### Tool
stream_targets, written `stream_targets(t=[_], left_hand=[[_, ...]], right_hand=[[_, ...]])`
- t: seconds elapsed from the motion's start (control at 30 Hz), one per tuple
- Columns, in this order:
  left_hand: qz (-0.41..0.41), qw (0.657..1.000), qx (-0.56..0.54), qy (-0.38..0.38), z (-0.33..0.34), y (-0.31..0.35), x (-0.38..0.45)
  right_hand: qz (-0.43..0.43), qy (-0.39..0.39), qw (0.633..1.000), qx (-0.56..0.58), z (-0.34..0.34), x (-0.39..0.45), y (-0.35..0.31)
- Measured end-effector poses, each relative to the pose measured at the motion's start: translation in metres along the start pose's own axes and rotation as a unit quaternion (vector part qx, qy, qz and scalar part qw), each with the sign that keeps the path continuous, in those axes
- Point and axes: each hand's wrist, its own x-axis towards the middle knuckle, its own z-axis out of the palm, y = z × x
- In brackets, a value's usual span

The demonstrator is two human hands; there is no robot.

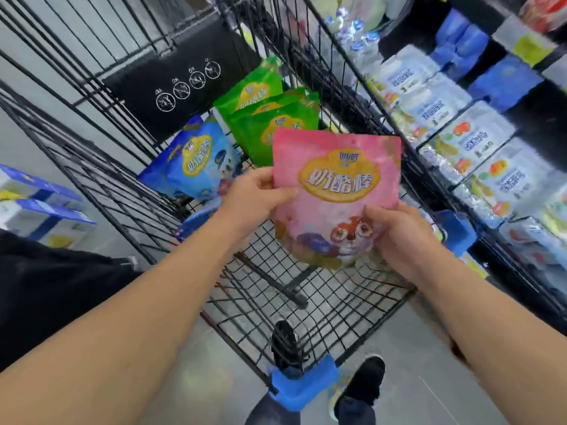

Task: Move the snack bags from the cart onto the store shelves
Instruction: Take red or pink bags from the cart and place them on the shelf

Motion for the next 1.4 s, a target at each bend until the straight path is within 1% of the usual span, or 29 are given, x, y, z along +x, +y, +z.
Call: stream_targets(t=[0.07, 0.13, 0.23, 0.3, 0.4, 0.47, 0.53, 0.63, 0.7, 0.77, 0.8, 0.87, 0.97, 1.03, 1.13, 1.2, 1.23, 1.3, 1.4], left_hand=[[0.006, 0.999, 0.028, -0.021, 0.018, -0.002, 0.003], [0.016, 0.997, 0.063, -0.036, 0.035, -0.002, 0.005], [0.033, 0.993, 0.073, -0.084, 0.074, 0.004, 0.001], [0.047, 0.992, 0.083, -0.081, 0.099, 0.008, -0.001], [0.076, 0.99, 0.11, -0.052, 0.145, 0.012, -0.001], [0.089, 0.989, 0.107, -0.048, 0.174, 0.016, -0.002], [0.105, 0.988, 0.095, -0.067, 0.203, 0.017, -0.003], [0.104, 0.986, 0.088, -0.101, 0.257, 0.016, -0.012], [0.093, 0.987, 0.077, -0.109, 0.288, 0.014, -0.016], [0.077, 0.985, 0.062, -0.138, 0.334, 0.009, -0.025], [0.074, 0.985, 0.064, -0.144, 0.345, 0.007, -0.028], [0.073, 0.98, 0.084, -0.166, 0.39, -0.004, -0.04], [0.071, 0.976, 0.103, -0.179, 0.437, -0.017, -0.053], [0.077, 0.972, 0.12, -0.189, 0.467, -0.021, -0.061], [0.091, 0.962, 0.153, -0.208, 0.511, -0.023, -0.064], [0.089, 0.955, 0.184, -0.215, 0.538, -0.024, -0.062], [0.085, 0.951, 0.202, -0.221, 0.554, -0.023, -0.061], [0.072, 0.947, 0.206, -0.235, 0.575, -0.022, -0.058], [0.066, 0.945, 0.202, -0.248, 0.605, -0.019, -0.046]], right_hand=[[-0.015, -0.006, 0.998, 0.054, -0.013, -0.008, -0.011], [-0.035, 0.003, 0.996, 0.083, -0.027, -0.016, -0.022], [-0.069, 0.025, 0.988, 0.135, -0.061, -0.028, -0.035], [-0.095, 0.051, 0.983, 0.152, -0.083, -0.035, -0.042], [-0.136, 0.09, 0.973, 0.166, -0.12, -0.048, -0.05], [-0.161, 0.115, 0.965, 0.174, -0.145, -0.056, -0.052], [-0.18, 0.143, 0.955, 0.185, -0.169, -0.064, -0.056], [-0.205, 0.17, 0.941, 0.208, -0.219, -0.079, -0.058], [-0.206, 0.185, 0.937, 0.211, -0.247, -0.088, -0.056], [-0.204, 0.225, 0.928, 0.215, -0.29, -0.105, -0.051], [-0.202, 0.237, 0.926, 0.212, -0.301, -0.108, -0.047], [-0.193, 0.274, 0.92, 0.204, -0.344, -0.125, -0.039], [-0.164, 0.327, 0.912, 0.183, -0.39, -0.139, -0.03], [-0.144, 0.364, 0.909, 0.144, -0.418, -0.145, -0.026], [-0.145, 0.455, 0.875, 0.08, -0.459, -0.15, -0.026], [-0.137, 0.527, 0.838, 0.033, -0.48, -0.153, -0.029], [-0.131, 0.557, 0.819, 0.027, -0.491, -0.157, -0.032], [-0.123, 0.593, 0.795, 0.028, -0.503, -0.16, -0.038], [-0.114, 0.623, 0.774, 0.029, -0.519, -0.16, -0.049]])
